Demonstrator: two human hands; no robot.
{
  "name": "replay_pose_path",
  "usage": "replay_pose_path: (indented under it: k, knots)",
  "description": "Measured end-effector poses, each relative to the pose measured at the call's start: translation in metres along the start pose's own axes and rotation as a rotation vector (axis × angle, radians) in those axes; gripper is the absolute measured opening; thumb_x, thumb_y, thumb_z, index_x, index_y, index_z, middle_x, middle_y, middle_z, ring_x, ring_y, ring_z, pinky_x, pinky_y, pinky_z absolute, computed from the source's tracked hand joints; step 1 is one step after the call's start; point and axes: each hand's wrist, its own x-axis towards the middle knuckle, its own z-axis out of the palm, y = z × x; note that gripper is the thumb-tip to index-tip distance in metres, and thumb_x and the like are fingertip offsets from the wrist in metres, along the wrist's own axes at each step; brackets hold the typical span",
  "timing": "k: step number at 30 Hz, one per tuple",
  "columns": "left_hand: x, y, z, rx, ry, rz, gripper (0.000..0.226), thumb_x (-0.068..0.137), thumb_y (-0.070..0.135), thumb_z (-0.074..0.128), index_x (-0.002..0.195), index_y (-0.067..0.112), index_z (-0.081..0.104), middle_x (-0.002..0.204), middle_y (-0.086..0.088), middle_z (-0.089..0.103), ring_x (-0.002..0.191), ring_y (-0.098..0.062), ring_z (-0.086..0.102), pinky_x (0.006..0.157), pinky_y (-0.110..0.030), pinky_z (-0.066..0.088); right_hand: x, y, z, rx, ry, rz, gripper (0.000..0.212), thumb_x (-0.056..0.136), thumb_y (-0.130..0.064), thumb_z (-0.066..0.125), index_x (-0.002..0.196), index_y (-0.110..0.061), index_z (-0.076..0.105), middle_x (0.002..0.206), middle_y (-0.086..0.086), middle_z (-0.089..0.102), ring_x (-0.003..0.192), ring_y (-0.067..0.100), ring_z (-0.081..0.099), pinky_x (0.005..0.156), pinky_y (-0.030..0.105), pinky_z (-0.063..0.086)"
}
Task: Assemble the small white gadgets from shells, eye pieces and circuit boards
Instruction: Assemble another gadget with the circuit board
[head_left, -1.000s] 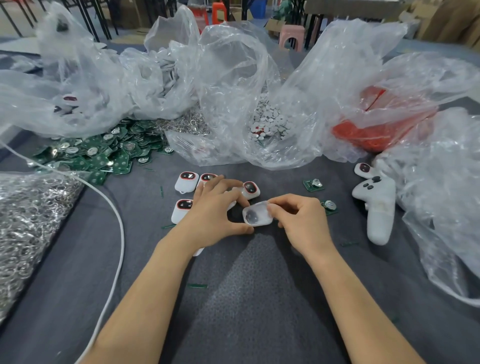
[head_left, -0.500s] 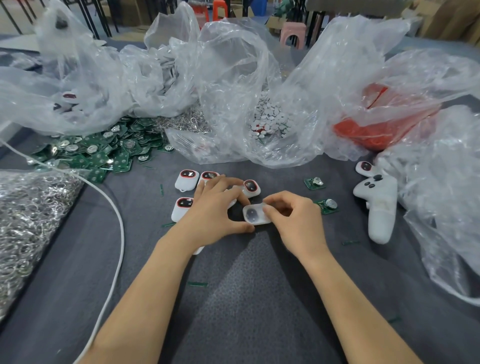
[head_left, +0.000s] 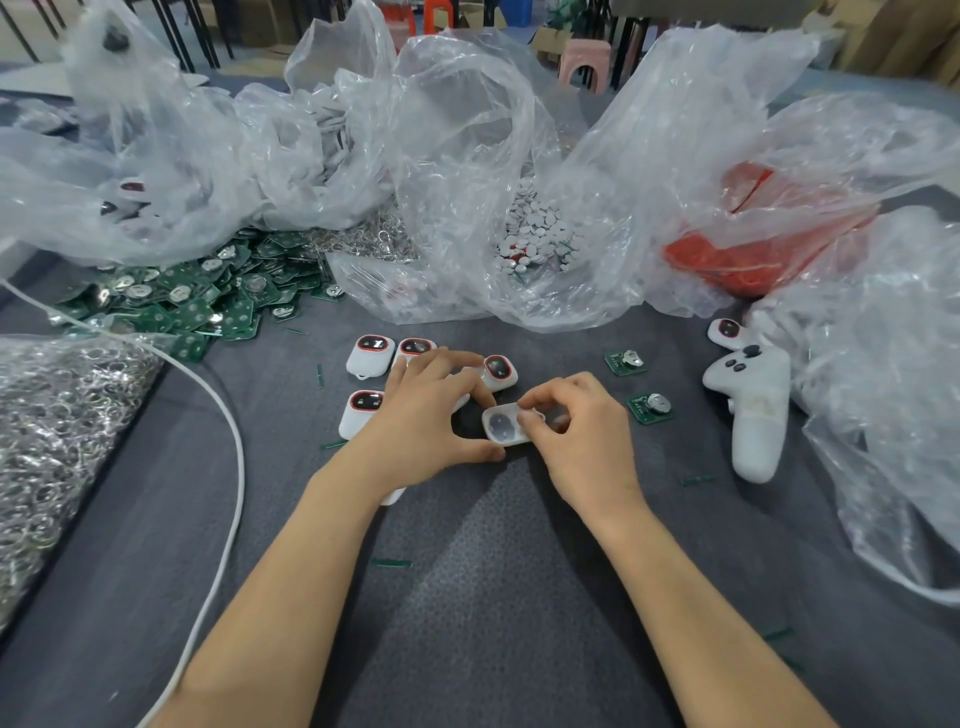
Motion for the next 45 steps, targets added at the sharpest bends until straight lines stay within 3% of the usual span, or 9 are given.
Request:
replay_pose_path:
  k: [9,13,17,20,24,28,34,38,45]
  knots:
    - [0.000,0.003,-0.003,0.020,-0.002,0.053,0.055,0.062,0.040,0.084,0.109,0.027,0.060,0.131,0.010,0.048,0.130,-0.019,0.035,0.111,-0.046,0.021,0.002,0.002,-0.001,0.022,-0.012,0.029,0.018,0.080,-0.013,0.072,0.094,-0.023,0.068,0.096,-0.005,0.056,0.062,0.002,0.053,0.061,0.005,0.039]
    - [-0.001,0.006,-0.002,-0.017,-0.002,0.117,0.036,0.067,0.032,0.084,0.095,0.024,0.064,0.134,0.011,0.047,0.137,-0.023,0.028,0.113,-0.044,0.019,0.002,0.001,-0.005,0.087,0.057,0.005,0.015,0.083,-0.009,0.069,0.084,-0.024,0.066,0.091,-0.003,0.059,0.065,0.001,0.053,0.064,0.003,0.039]
    - [-0.002,0.004,-0.001,-0.034,-0.040,0.074,0.024,0.072,0.033,0.081,0.089,0.023,0.069,0.136,0.014,0.046,0.142,-0.017,0.020,0.116,-0.037,0.016,0.002,0.000,-0.006,0.034,0.094,-0.049,0.011,0.084,-0.009,0.067,0.082,-0.020,0.068,0.085,-0.005,0.058,0.069,0.007,0.055,0.065,0.017,0.045]
    - [0.001,-0.004,-0.015,-0.129,0.122,0.054,0.026,0.076,0.033,0.079,0.098,0.024,0.069,0.127,0.011,0.053,0.128,-0.004,0.035,0.106,-0.022,0.023,0.002,0.001,-0.006,0.001,0.084,-0.089,0.006,0.084,-0.012,0.069,0.085,-0.018,0.069,0.086,-0.004,0.059,0.072,0.011,0.056,0.068,0.027,0.048]
    - [-0.002,-0.057,-0.051,0.090,0.510,-0.267,0.033,0.087,0.022,0.065,0.119,0.015,0.063,0.128,-0.005,0.055,0.125,-0.019,0.042,0.107,-0.031,0.028,0.001,0.002,-0.003,-0.032,-0.035,-0.103,0.015,0.081,-0.024,0.073,0.094,-0.018,0.071,0.095,-0.004,0.058,0.088,0.015,0.057,0.076,0.027,0.042]
    - [-0.012,-0.113,-0.073,0.433,0.337,-0.575,0.045,0.095,0.021,0.052,0.138,0.011,0.048,0.145,-0.011,0.043,0.133,-0.034,0.036,0.110,-0.044,0.030,-0.002,-0.001,0.001,-0.084,-0.090,-0.128,0.014,0.080,-0.022,0.073,0.091,-0.014,0.072,0.092,-0.003,0.058,0.087,0.019,0.056,0.074,0.027,0.039]
    - [-0.008,-0.118,-0.079,0.394,0.387,-0.449,0.024,0.090,0.002,0.053,0.110,0.002,0.068,0.118,-0.017,0.057,0.108,-0.037,0.047,0.090,-0.043,0.039,-0.003,-0.002,0.004,-0.017,-0.112,-0.134,0.009,0.081,-0.019,0.074,0.087,-0.013,0.073,0.088,-0.003,0.061,0.073,0.013,0.057,0.072,0.028,0.044]
    - [-0.003,-0.111,-0.083,0.427,0.389,-0.422,0.015,0.082,-0.005,0.055,0.094,0.001,0.063,0.100,-0.019,0.054,0.089,-0.035,0.053,0.073,-0.040,0.041,-0.004,-0.002,0.001,0.039,-0.087,-0.122,0.002,0.081,-0.015,0.073,0.083,-0.015,0.072,0.085,-0.005,0.061,0.072,0.005,0.059,0.070,0.022,0.043]
    - [0.004,-0.096,-0.092,0.219,0.553,-0.397,0.051,0.081,-0.008,0.058,0.126,0.016,0.056,0.095,-0.011,0.068,0.087,-0.026,0.064,0.079,-0.031,0.048,-0.003,-0.001,0.000,0.082,-0.057,-0.083,0.006,0.084,-0.009,0.069,0.082,-0.014,0.072,0.087,-0.004,0.060,0.072,-0.001,0.057,0.065,0.005,0.038]
